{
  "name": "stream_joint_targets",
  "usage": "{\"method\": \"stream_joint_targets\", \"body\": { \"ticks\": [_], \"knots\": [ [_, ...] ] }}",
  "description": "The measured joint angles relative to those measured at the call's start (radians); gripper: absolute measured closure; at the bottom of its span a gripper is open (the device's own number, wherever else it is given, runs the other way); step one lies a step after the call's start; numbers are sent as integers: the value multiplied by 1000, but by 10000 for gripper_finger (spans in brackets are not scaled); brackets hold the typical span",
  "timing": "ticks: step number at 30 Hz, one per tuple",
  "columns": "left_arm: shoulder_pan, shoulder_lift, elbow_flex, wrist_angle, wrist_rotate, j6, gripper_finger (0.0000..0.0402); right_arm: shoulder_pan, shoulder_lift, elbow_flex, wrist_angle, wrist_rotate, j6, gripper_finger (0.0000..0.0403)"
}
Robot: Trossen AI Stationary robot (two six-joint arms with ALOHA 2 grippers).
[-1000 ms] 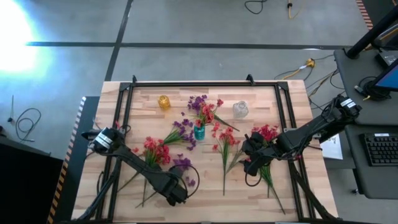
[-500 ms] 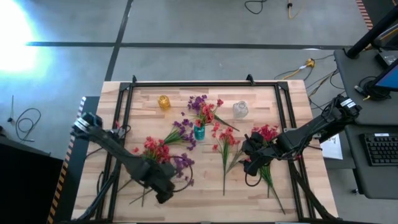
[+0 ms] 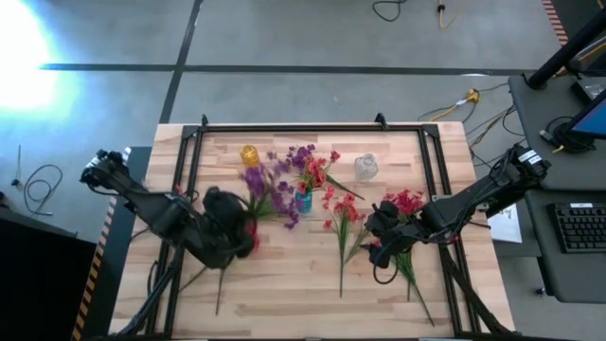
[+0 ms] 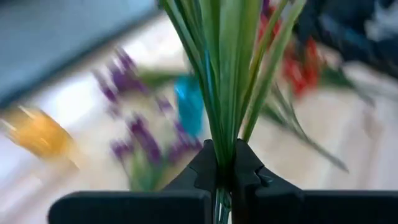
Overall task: Sort flowers into vase by color
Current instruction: Put the bottom left violet flowers into the yellow vase
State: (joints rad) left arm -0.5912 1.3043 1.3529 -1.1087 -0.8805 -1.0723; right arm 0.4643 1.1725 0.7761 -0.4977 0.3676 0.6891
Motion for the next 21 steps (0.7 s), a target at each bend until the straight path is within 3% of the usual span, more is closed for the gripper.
{"method": "stream_joint_targets", "body": {
  "ticks": [5,12,16,21],
  "knots": [
    [29,-46,0,-3,-364,83,402,0,0,0,14,3,-2,78],
    [173,-90,0,55,-499,248,402,0,0,0,17,27,-2,78],
    [302,-87,0,185,-485,449,402,0,0,0,18,30,-2,78],
    [517,-64,-1,471,-246,802,401,0,0,0,53,37,-9,78]
  ]
}}
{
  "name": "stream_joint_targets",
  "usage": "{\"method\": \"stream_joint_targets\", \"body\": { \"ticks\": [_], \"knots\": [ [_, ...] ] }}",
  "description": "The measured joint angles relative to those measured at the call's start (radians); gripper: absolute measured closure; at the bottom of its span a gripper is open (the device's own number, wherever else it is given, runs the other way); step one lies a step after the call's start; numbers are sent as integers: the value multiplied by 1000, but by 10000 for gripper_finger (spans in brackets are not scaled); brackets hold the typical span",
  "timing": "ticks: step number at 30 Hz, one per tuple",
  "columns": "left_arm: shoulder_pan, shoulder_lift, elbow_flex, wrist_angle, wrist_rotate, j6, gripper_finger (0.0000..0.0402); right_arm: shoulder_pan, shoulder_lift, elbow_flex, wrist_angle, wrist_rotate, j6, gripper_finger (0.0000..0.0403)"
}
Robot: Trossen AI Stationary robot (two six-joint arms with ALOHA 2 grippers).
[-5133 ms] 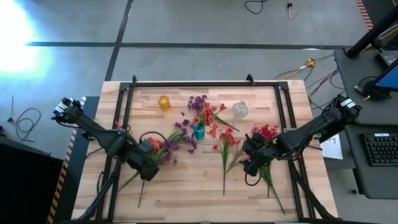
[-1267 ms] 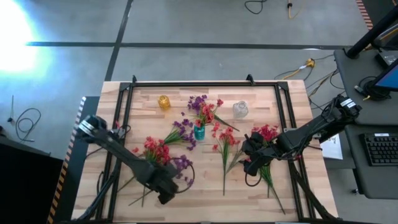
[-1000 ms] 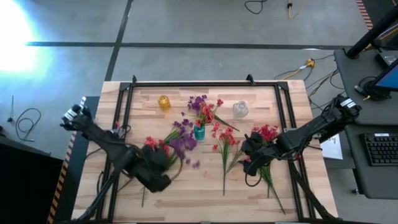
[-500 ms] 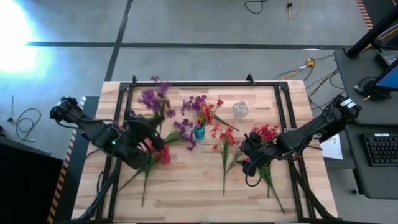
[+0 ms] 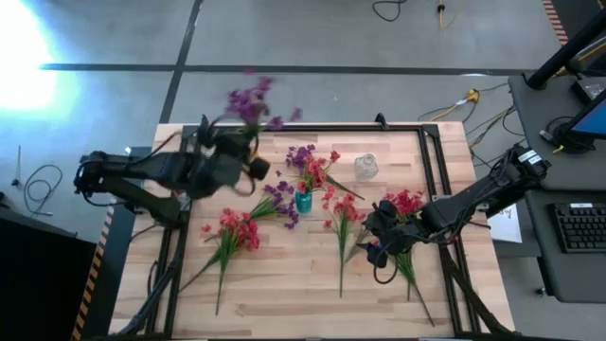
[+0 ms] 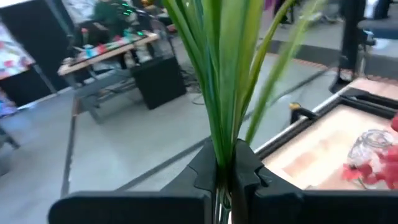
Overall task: Sort flowers into vase by color
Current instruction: Put the bottom left violet flowers into the yellow vase
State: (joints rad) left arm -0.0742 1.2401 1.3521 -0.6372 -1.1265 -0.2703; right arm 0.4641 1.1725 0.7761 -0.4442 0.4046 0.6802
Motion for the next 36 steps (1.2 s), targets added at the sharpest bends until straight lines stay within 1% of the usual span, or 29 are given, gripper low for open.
{"method": "stream_joint_targets", "body": {
  "ticks": [2,3,5,8,11,14,17,19,25,28,29,31,33,36],
  "knots": [
    [95,6,0,88,44,93,401,0,0,0,18,0,-12,78],
    [146,6,0,126,87,133,401,0,0,0,22,1,-13,78],
    [242,4,-3,174,230,175,401,0,0,0,27,10,-13,78],
    [375,-12,-49,265,495,211,401,-1,0,0,45,18,-16,78],
    [473,-45,-146,388,718,266,401,-2,0,0,60,18,-37,78],
    [529,-103,-272,536,895,293,401,-6,0,0,91,18,-52,78],
    [555,-179,-397,648,1004,316,401,-11,0,0,124,34,-72,78],
    [557,-231,-475,701,1023,319,401,-14,1,0,156,59,-98,78],
    [557,-363,-681,851,1036,375,401,-55,2,0,262,114,-184,78],
    [557,-426,-759,865,1035,372,401,-75,2,0,290,164,-209,78],
    [557,-446,-784,868,1033,371,401,-80,2,0,292,173,-211,78],
    [559,-484,-840,902,997,396,401,-91,2,0,300,181,-224,78],
    [562,-514,-896,1013,950,430,401,-98,2,0,302,183,-235,78],
    [563,-539,-968,1172,931,444,401,-109,2,0,301,182,-253,78]
  ]
}}
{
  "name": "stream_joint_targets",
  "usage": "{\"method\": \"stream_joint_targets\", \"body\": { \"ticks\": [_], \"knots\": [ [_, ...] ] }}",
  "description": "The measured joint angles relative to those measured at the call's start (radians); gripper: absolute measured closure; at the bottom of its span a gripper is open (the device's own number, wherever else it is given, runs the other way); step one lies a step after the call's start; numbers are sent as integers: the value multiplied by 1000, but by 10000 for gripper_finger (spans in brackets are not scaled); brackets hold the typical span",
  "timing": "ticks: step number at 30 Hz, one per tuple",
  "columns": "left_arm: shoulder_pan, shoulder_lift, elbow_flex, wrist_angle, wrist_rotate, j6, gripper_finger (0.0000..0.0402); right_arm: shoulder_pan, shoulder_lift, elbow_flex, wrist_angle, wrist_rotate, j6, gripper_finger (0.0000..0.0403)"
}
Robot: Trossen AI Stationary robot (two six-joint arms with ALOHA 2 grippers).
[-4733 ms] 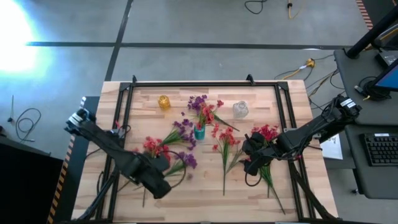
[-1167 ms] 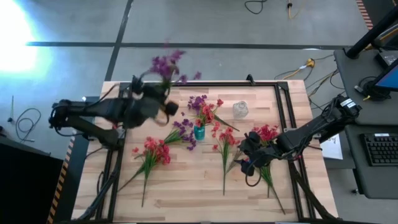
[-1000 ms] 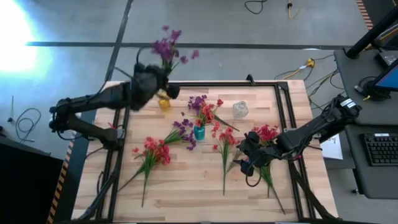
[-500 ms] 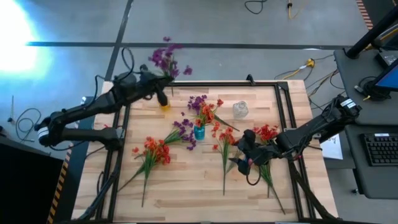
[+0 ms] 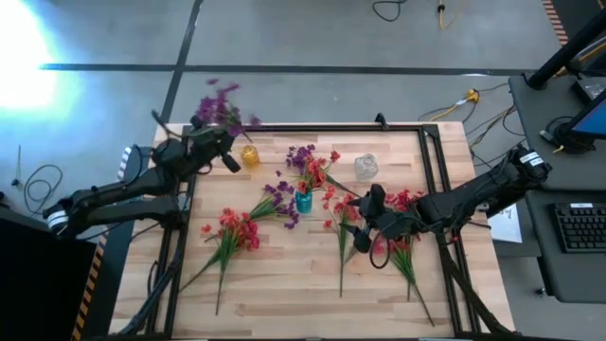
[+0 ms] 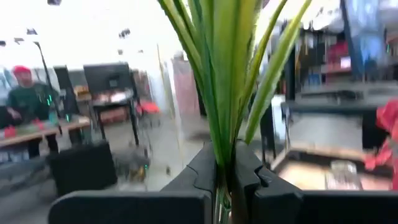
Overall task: Sort flowers into vase by color
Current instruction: Put the bottom left violet flowers into the yellow vase
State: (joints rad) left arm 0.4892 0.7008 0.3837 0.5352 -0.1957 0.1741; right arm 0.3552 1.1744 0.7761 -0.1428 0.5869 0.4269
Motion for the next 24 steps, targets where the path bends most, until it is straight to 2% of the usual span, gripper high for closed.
{"method": "stream_joint_targets", "body": {
  "ticks": [6,11,24],
  "knots": [
    [30,-7,-93,43,-136,14,401,-6,2,0,2,13,-25,78],
    [57,23,-107,52,-134,-28,401,-21,5,0,7,44,-27,78],
    [57,64,-105,24,-129,-166,401,-29,5,0,52,44,-27,78]
  ]
}}
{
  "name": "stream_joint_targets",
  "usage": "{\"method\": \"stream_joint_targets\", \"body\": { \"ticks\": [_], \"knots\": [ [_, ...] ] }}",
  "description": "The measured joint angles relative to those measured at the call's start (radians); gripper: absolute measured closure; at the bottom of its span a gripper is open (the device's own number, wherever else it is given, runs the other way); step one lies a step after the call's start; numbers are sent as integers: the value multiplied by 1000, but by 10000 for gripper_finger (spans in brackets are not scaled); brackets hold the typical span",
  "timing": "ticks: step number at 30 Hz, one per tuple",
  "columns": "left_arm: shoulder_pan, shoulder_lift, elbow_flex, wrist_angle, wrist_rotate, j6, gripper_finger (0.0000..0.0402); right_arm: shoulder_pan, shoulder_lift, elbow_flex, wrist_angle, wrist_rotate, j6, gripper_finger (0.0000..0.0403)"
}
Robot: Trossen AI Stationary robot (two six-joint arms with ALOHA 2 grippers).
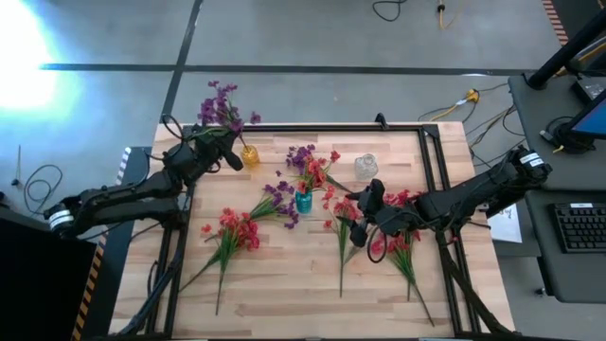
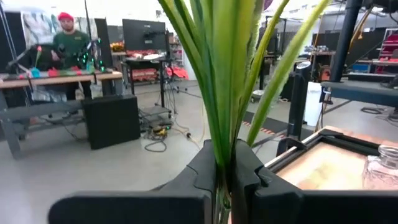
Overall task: Sort flowers into vase by color
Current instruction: Put the bottom left violet flowers into the yellow vase
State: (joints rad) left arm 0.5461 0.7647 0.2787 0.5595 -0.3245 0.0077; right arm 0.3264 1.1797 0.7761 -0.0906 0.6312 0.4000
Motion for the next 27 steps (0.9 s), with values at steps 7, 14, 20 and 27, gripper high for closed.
{"method": "stream_joint_targets", "body": {
  "ticks": [7,14,20,27],
  "knots": [
    [0,36,0,-1,-7,-51,401,0,0,0,0,-2,0,78],
    [0,45,0,-11,-6,-87,366,0,0,0,-1,-8,0,78],
    [0,33,0,-80,-6,-97,311,0,0,0,-5,-10,-1,78],
    [0,4,3,-203,-6,-96,260,0,0,0,-5,-10,-3,78]
  ]
}}
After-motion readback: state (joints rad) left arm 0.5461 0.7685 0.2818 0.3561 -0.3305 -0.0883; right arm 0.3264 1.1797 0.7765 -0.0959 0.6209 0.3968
